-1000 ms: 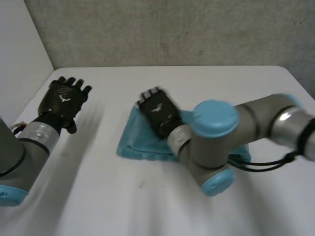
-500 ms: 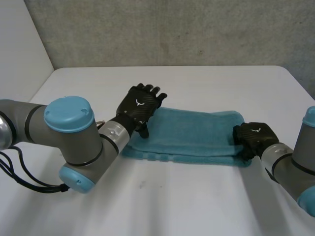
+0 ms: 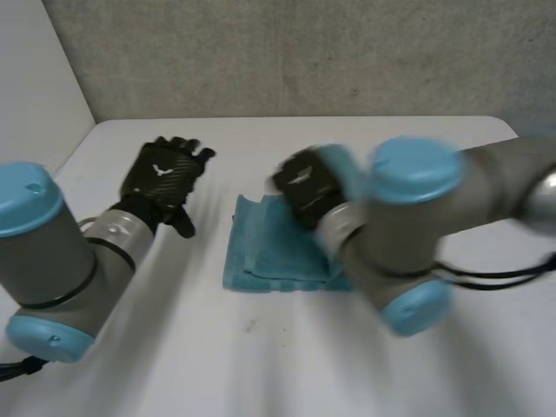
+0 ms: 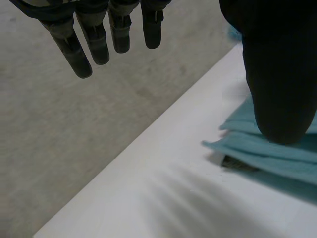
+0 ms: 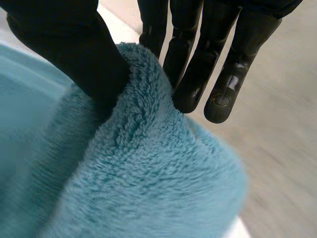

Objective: Fold the laundry

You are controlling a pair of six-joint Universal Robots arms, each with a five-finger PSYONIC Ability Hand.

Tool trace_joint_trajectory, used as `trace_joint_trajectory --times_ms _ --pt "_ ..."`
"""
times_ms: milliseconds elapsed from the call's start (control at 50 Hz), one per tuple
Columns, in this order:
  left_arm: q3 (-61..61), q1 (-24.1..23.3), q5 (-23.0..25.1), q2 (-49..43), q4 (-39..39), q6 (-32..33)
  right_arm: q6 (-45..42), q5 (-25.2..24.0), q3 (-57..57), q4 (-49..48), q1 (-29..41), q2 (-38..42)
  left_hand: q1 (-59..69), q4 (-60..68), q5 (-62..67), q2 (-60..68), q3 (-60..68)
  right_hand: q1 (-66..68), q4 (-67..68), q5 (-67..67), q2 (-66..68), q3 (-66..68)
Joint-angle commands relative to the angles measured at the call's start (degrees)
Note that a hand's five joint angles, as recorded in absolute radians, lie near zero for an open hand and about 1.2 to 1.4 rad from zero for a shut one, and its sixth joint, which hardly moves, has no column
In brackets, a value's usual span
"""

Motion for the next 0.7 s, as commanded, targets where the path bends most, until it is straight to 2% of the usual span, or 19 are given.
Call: trace_joint_trajectory --times_ms 20,40,60,80,140,160,300,320,380,400,460,560,700 --pt "-1.75 3.39 -2.05 2.47 -0.13 -3.67 -5.85 -5.7 -6.03 1.46 7.63 11.54 -1.11 -1.43 -2.31 -1.17 -1.7 25.9 11.72 13.7 13.03 12.24" --pt "-1.57 3.48 -2.05 2.47 -0.13 -4.2 -6.21 -5.35 -6.12 1.02 7.45 11.1 -1.11 -1.43 -2.31 -1.17 -1.7 25.9 11.72 13.7 13.03 12.24" --pt "-1.31 3.39 -1.96 2.39 -0.13 -4.55 -6.3 -5.0 -6.12 0.49 7.28 10.83 -1.11 -1.43 -2.31 -1.17 -1.7 17.79 3.62 5.6 4.93 4.13" --pt "-0.87 3.48 -1.96 1.86 -0.13 -5.25 -5.95 -3.6 -5.69 -0.82 7.28 9.61 -1.11 -1.43 -2.31 -1.17 -1.7 -2.44 -16.61 -14.63 -15.3 -16.1" --pt "0.18 3.39 -1.79 1.51 0.13 -5.79 -3.41 -0.52 -4.46 -2.23 6.75 6.45 -1.11 -1.43 -2.31 -1.17 -1.7 -31.82 -46.0 -44.02 -44.69 -45.48" --pt "1.32 3.39 -1.7 0.55 0.22 -5.88 0.0 1.14 -2.97 -2.41 5.18 3.65 -1.11 -1.43 -2.31 -1.17 -1.7 -44.1 -58.28 -56.3 -56.97 -57.76" --pt "8.27 0.14 -0.47 -4.73 -0.04 -6.76 17.5 2.13 5.91 -2.94 -1.77 -8.14 -0.61 -0.92 -1.8 -0.67 -1.2 -44.1 -58.28 -56.3 -56.97 -57.76" --pt "11.58 -2.13 -0.03 -6.91 -0.31 -8.93 19.35 2.04 6.62 -2.85 -2.47 -9.02 -0.27 -0.59 -1.47 -0.34 -0.86 -44.1 -58.28 -56.3 -56.97 -57.76" --pt "15.02 -4.16 0.15 -9.37 -1.27 -12.36 24.0 1.69 7.93 -2.24 -4.66 -9.82 -0.1 -0.42 -1.3 -0.17 -0.69 -44.1 -58.28 -56.3 -56.97 -57.76" --pt "17.3 -5.21 0.23 -11.04 -2.49 -14.9 27.33 0.47 8.55 -1.28 -6.33 -9.91 0.23 -0.08 -0.97 0.17 -0.36 -44.1 -58.28 -56.3 -56.97 -57.76" --pt "20.48 -6.8 0.85 -13.78 -4.96 -18.43 29.82 -1.21 8.38 0.83 -7.31 -9.91 0.23 -0.08 -0.96 0.17 -0.36 -44.1 -58.28 -56.3 -56.97 -57.76" --pt "26.19 -9.62 5.06 -19.83 -10.05 -25.02 34.65 -4.98 6.28 5.66 -10.38 -8.6 0.9 0.59 -0.29 0.84 0.31 -44.1 -58.28 -56.3 -56.97 -57.76" --pt "27.0 -9.62 3.76 -24.33 -14.19 -26.71 37.39 -6.4 0.92 10.14 -12.32 0.7 1.75 1.43 0.55 1.68 1.16 -44.1 -58.28 -56.3 -56.97 -57.76"
